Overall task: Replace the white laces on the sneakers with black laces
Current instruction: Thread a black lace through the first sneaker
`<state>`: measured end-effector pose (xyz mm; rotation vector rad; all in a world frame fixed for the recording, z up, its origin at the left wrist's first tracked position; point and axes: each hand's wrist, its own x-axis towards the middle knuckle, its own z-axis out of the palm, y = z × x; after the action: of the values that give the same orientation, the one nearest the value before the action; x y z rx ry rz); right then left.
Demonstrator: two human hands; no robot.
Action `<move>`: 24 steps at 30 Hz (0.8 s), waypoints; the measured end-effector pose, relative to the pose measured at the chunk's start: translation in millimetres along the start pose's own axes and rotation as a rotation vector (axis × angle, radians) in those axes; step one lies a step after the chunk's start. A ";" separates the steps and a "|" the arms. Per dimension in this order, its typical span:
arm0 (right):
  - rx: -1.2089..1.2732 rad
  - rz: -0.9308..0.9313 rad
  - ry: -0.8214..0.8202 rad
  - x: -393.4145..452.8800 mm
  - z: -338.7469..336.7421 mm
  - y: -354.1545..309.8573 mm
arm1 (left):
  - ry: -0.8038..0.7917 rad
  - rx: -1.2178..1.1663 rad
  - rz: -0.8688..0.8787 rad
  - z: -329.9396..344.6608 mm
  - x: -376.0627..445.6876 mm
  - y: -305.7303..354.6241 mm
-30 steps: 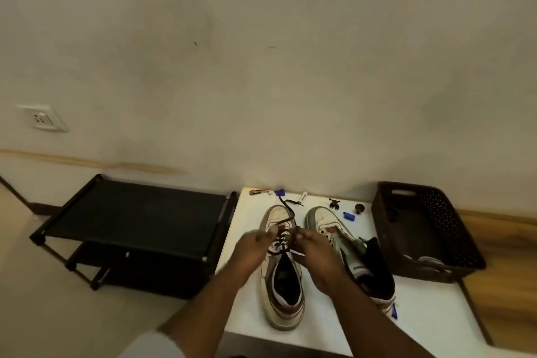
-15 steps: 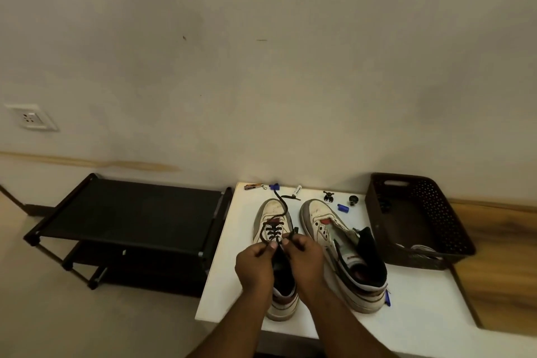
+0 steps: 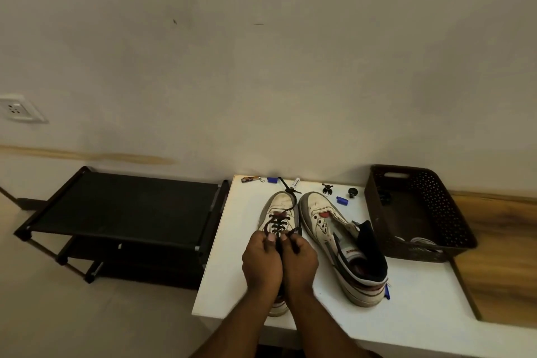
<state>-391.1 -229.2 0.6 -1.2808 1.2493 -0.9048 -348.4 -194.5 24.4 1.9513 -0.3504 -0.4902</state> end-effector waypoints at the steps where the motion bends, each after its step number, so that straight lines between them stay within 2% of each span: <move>1: -0.022 -0.019 0.006 0.1 0.1 0.3 | -0.029 -0.024 -0.026 0.3 1.3 1.3; 6: -0.044 -0.017 0.018 2.4 5.4 0.6 | -0.106 -0.281 -0.220 -6.4 6.6 6.6; 8: -0.028 0.014 -0.009 5.3 4.2 1.7 | -0.193 -0.400 -0.308 -14.5 10.5 10.8; 10: 0.008 0.053 -0.077 7.8 -3.7 -2.0 | -0.249 -0.466 -0.321 -22.6 15.0 15.8; 11: 0.007 0.058 -0.094 8.8 -10.2 -5.0 | -0.219 -0.439 -0.284 -26.5 17.4 17.5; 13: -0.090 -0.016 -0.063 13.0 -27.0 -10.6 | -0.084 -0.267 -0.082 -37.7 22.8 17.4; 14: -0.219 -0.113 -0.039 16.0 -35.9 -13.4 | -0.049 -0.135 0.092 -44.6 25.6 15.9; 15: -0.388 -0.236 -0.048 19.0 -44.2 -19.1 | -0.076 0.065 0.301 -50.6 30.0 13.7; 17: -0.770 -0.440 -0.224 28.6 -55.1 -30.8 | -0.284 0.663 0.595 -59.6 41.5 9.3; 18: -0.959 -0.492 -0.348 34.2 -56.5 -35.4 | -0.380 0.922 0.656 -63.3 46.8 8.8; 19: -1.110 -0.539 -0.455 37.8 -55.9 -40.5 | -0.458 1.080 0.654 -65.3 50.7 8.1; 20: -1.204 -0.563 -0.530 40.4 -54.7 -43.1 | -0.524 1.127 0.620 -66.2 53.4 8.8; 22: -1.206 -0.570 -0.553 41.6 -54.5 -48.0 | -0.633 1.049 0.553 -66.3 56.0 8.6; 24: -1.017 -0.504 -0.499 40.7 -57.4 -51.7 | -0.662 0.931 0.511 -69.1 54.4 14.5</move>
<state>-432.5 -286.0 52.5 -2.5177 0.9866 -0.1680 -267.6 -170.5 53.3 2.3726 -1.6957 -0.6904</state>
